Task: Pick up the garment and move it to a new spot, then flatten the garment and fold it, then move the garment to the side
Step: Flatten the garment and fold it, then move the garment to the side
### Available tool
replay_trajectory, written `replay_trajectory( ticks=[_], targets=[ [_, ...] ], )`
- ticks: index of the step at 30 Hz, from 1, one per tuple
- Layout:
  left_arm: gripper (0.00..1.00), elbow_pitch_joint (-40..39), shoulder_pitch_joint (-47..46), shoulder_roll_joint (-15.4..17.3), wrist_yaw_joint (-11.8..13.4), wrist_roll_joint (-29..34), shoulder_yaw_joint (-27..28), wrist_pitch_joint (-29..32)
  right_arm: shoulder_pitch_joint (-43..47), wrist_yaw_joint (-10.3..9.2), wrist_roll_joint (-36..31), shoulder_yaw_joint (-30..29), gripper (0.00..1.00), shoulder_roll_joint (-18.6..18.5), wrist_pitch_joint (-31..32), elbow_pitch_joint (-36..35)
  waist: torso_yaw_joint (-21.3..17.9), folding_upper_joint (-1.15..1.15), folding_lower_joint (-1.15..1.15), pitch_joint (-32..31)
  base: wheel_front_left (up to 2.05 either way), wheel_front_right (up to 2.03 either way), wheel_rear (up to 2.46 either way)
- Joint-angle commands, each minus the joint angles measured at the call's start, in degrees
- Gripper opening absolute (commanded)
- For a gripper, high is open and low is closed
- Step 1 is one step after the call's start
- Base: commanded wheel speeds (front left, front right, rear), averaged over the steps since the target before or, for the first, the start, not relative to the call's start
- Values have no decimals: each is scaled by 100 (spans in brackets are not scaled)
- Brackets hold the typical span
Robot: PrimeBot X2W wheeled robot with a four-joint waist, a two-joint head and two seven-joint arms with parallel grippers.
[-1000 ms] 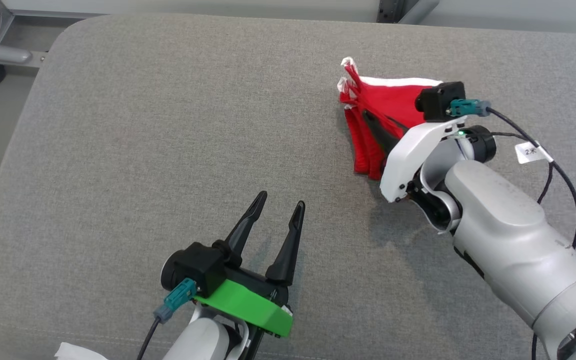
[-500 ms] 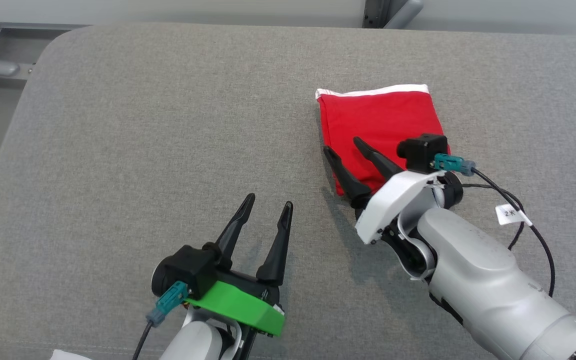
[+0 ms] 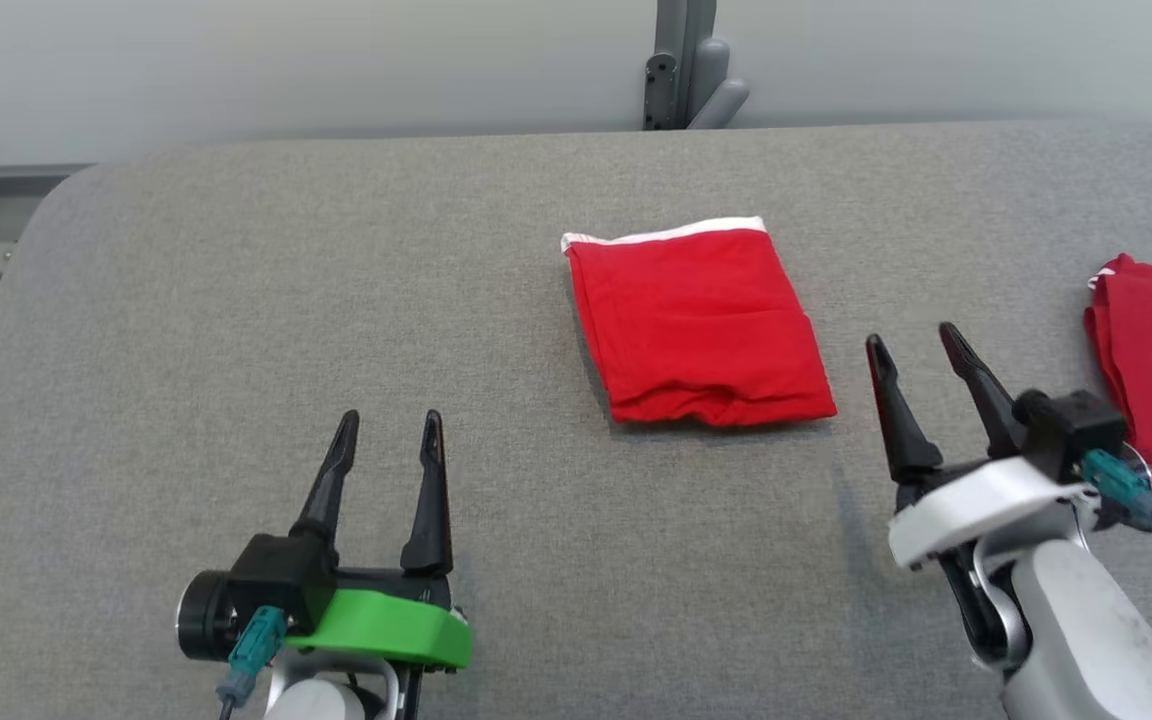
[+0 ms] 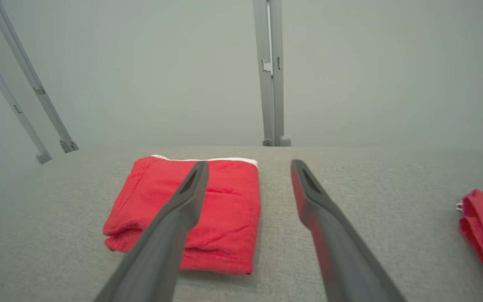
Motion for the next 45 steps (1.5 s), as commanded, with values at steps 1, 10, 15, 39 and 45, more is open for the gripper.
replay_trajectory(
  ticks=[1, 10, 15, 39, 45],
  targets=[
    [100, -53, 167, 12, -10, 174, 111, -18, 318, -6, -176, -199, 100, 69, -22, -194, -188, 0, 0, -201, 0, 0, 0],
    [100, -433, 869, 13, -33, 825, 542, -18, 1664, -6, -375, -828, 100, 222, -23, -1057, -300, 0, 0, -471, 0, 0, 0],
    [100, -571, 1150, 13, 29, 977, 592, -18, 2052, -6, -466, -858, 100, 162, -23, -1343, -309, 0, 0, -524, 0, 0, 0],
    [100, -388, 1301, 13, -5, 1006, 542, -18, 2325, -6, -723, -572, 100, 94, -24, -1620, -245, 0, 0, -520, 0, 0, 0],
    [100, -380, 1271, 13, -34, 1014, 499, -18, 2339, -6, -739, -573, 100, 97, -24, -1682, -200, 0, 0, -520, 0, 0, 0]
  ],
)
